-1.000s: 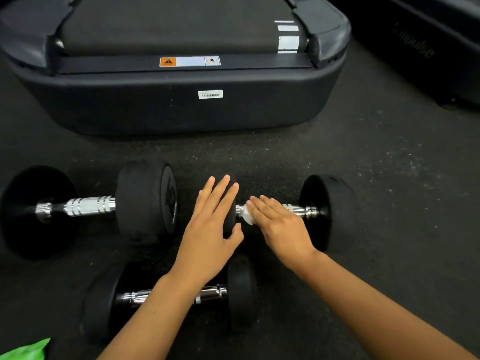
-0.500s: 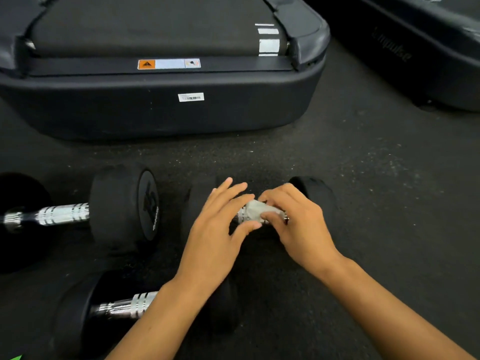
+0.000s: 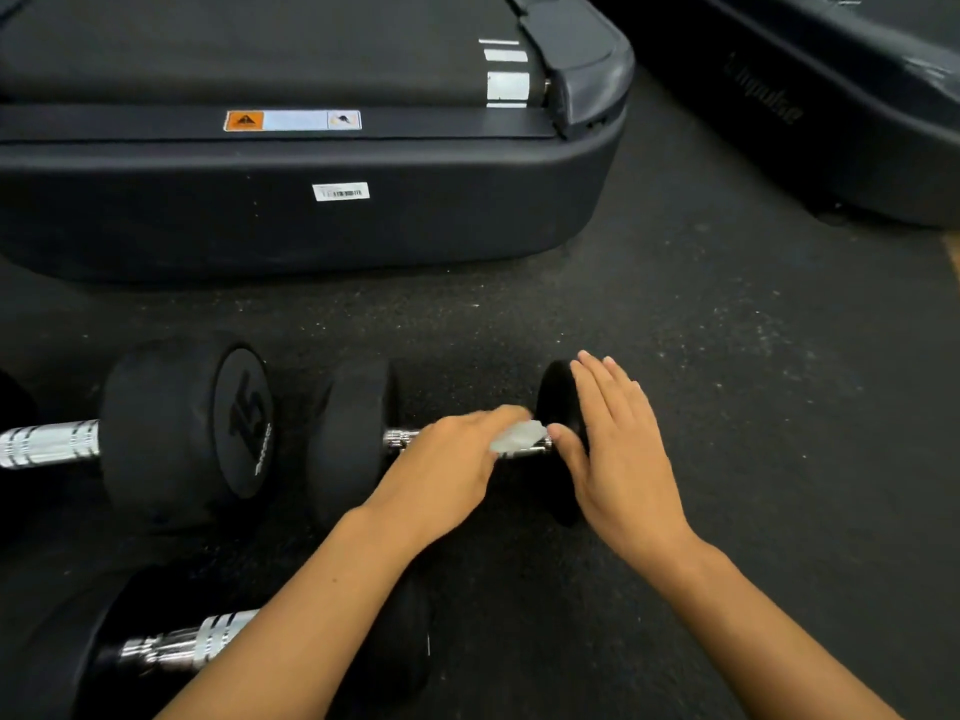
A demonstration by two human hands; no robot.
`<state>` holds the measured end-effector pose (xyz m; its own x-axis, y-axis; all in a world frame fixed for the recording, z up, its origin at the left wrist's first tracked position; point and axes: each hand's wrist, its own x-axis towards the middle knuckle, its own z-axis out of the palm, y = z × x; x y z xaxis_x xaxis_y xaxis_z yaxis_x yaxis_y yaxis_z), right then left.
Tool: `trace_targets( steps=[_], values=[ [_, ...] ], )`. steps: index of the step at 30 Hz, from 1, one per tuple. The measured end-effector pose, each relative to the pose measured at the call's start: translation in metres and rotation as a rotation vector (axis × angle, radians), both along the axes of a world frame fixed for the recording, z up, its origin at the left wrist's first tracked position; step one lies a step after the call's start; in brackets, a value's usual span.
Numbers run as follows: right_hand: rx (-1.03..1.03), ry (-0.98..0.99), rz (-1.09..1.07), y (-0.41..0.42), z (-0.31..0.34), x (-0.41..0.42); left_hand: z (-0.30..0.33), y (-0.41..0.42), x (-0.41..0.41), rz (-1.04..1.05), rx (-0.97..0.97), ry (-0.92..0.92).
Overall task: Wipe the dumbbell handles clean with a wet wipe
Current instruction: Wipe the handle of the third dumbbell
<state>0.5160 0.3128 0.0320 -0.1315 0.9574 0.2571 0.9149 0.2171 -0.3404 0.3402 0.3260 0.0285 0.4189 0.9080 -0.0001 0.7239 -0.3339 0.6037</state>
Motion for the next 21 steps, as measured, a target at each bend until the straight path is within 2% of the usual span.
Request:
trace_targets(
  steps=[2,6,11,13,15,17,21],
  values=[
    [0.028,-0.038,-0.010,0.000,-0.006,-0.001,-0.005,0.006,0.006,-0.038,-0.016,-0.047],
    [0.081,-0.044,-0.033,0.003,-0.005,-0.003,-0.013,0.023,0.024,-0.011,0.017,0.027],
    [0.098,-0.048,-0.025,0.004,-0.006,-0.002,-0.028,0.013,0.020,-0.176,0.292,0.055],
    [0.109,-0.055,-0.028,0.004,-0.005,-0.003,-0.018,0.017,0.025,-0.120,0.226,0.114],
    [0.118,-0.065,-0.036,0.005,-0.005,-0.004,-0.007,0.036,0.035,-0.015,0.058,0.228],
    [0.125,-0.066,-0.039,0.005,-0.004,-0.005,-0.001,0.045,0.040,-0.016,-0.039,0.246],
    [0.144,-0.065,-0.026,0.004,-0.005,-0.004,-0.016,0.023,0.024,-0.128,0.105,0.055]
  ],
)
